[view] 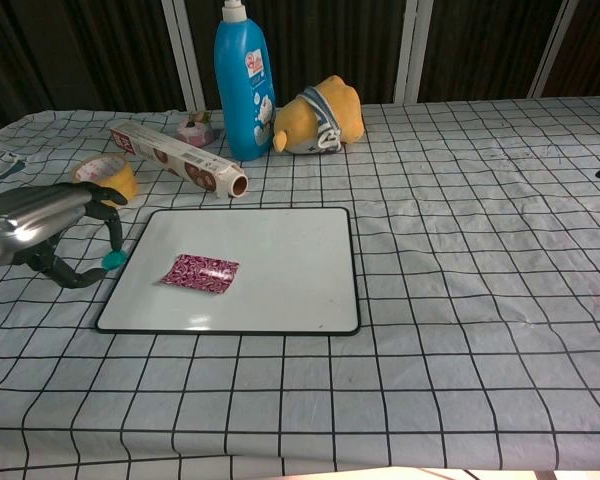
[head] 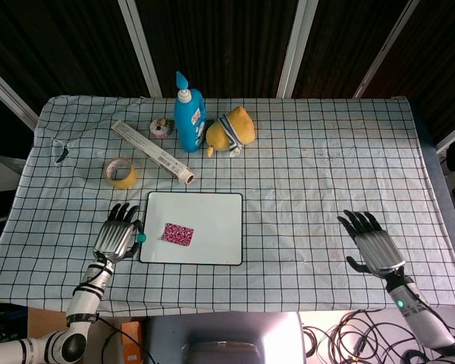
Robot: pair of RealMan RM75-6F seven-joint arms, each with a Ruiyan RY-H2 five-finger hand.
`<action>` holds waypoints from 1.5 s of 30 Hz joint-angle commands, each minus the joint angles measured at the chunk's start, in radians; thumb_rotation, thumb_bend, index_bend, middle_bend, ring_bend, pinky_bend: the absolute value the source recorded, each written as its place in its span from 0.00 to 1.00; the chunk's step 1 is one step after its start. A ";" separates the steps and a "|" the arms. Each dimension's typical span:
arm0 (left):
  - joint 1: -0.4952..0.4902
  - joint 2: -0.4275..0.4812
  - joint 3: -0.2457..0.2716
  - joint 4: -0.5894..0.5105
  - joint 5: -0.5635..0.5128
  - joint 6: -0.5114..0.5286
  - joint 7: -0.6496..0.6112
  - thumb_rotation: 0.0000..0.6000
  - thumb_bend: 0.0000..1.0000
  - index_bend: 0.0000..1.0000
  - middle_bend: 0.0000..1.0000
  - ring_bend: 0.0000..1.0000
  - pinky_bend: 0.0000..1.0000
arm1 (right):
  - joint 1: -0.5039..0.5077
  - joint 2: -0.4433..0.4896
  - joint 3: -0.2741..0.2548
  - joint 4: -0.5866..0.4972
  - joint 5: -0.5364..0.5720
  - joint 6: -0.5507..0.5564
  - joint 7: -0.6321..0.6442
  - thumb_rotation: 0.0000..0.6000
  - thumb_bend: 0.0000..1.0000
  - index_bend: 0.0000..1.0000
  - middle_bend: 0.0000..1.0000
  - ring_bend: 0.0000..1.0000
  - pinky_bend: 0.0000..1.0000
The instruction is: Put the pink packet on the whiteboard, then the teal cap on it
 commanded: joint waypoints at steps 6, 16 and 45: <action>-0.108 -0.177 -0.056 0.109 -0.067 -0.057 0.081 1.00 0.36 0.51 0.10 0.00 0.04 | 0.001 0.008 0.003 0.019 0.008 -0.012 0.039 1.00 0.25 0.00 0.00 0.00 0.00; -0.142 -0.233 -0.068 0.183 -0.103 -0.074 0.088 1.00 0.36 0.50 0.10 0.00 0.04 | -0.001 0.021 0.004 0.042 0.008 -0.019 0.090 1.00 0.25 0.00 0.00 0.00 0.00; 0.265 0.206 0.298 -0.078 0.459 0.430 -0.317 1.00 0.36 0.01 0.04 0.00 0.00 | -0.278 0.053 -0.106 -0.048 -0.256 0.467 -0.038 1.00 0.26 0.00 0.00 0.00 0.00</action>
